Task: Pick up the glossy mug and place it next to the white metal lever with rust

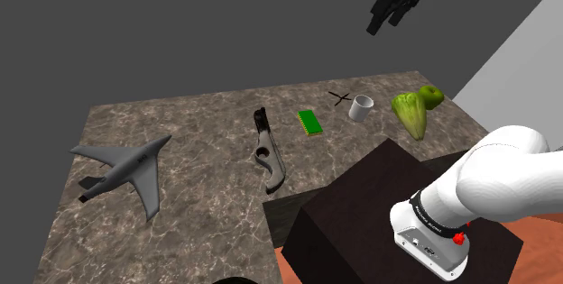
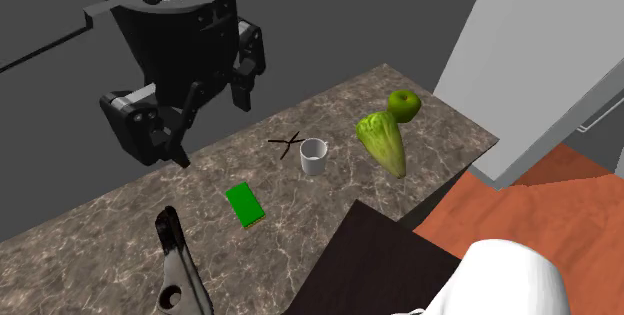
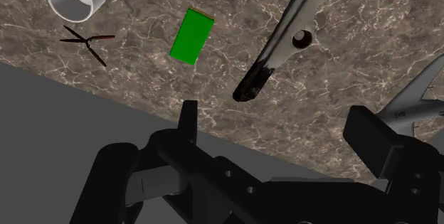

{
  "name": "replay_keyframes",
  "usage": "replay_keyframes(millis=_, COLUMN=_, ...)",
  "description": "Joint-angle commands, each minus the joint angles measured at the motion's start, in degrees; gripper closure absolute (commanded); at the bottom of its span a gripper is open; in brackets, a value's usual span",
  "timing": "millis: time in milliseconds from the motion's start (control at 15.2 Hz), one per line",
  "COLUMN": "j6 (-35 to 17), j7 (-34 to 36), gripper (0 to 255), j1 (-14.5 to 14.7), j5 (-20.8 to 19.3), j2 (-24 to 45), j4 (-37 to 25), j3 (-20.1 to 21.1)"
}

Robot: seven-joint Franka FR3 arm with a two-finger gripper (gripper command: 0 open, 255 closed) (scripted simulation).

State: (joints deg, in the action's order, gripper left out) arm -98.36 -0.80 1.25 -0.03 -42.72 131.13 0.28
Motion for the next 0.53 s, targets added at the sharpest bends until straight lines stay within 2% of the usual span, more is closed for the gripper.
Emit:
replay_keyframes(millis=0, j6=0.00, j7=0.00, gripper=0, j1=0.00, j5=0.00, j2=0.00, j4=0.00, j3=0.00)
replay_keyframes(millis=462, j6=-10.54, j7=-4.78, gripper=0, j1=-1.89, j5=-2.74, j2=2.61, j4=9.15, j3=-4.52)
